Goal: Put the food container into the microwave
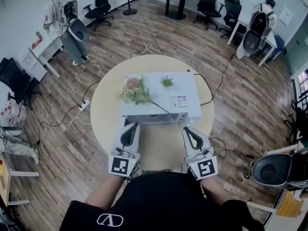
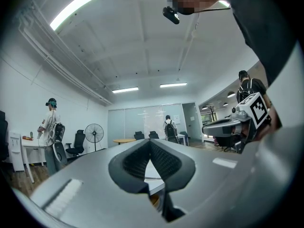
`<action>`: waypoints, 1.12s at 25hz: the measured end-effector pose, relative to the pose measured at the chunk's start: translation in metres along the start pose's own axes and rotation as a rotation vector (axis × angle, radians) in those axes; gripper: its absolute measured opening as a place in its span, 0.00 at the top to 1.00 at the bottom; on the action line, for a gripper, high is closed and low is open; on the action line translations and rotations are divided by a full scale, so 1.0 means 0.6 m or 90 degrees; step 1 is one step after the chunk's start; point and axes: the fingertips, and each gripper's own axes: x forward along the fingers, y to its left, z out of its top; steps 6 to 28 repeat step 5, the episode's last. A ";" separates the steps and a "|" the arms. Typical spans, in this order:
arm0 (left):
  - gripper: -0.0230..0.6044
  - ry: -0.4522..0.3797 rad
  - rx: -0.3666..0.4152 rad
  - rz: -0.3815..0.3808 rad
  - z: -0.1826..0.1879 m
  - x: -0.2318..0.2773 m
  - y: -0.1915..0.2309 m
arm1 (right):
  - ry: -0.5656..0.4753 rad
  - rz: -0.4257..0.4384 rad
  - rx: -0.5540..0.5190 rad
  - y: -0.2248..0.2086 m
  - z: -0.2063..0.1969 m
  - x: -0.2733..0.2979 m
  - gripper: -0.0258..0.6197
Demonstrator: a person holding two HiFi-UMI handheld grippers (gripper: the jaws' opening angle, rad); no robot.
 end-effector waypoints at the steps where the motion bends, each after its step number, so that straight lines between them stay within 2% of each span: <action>1: 0.96 0.000 0.000 0.000 0.000 -0.001 -0.001 | 0.002 -0.002 -0.001 0.000 0.000 0.000 0.95; 28: 0.96 -0.001 -0.005 0.001 0.002 -0.003 -0.002 | 0.006 -0.004 -0.003 -0.004 0.002 -0.002 0.95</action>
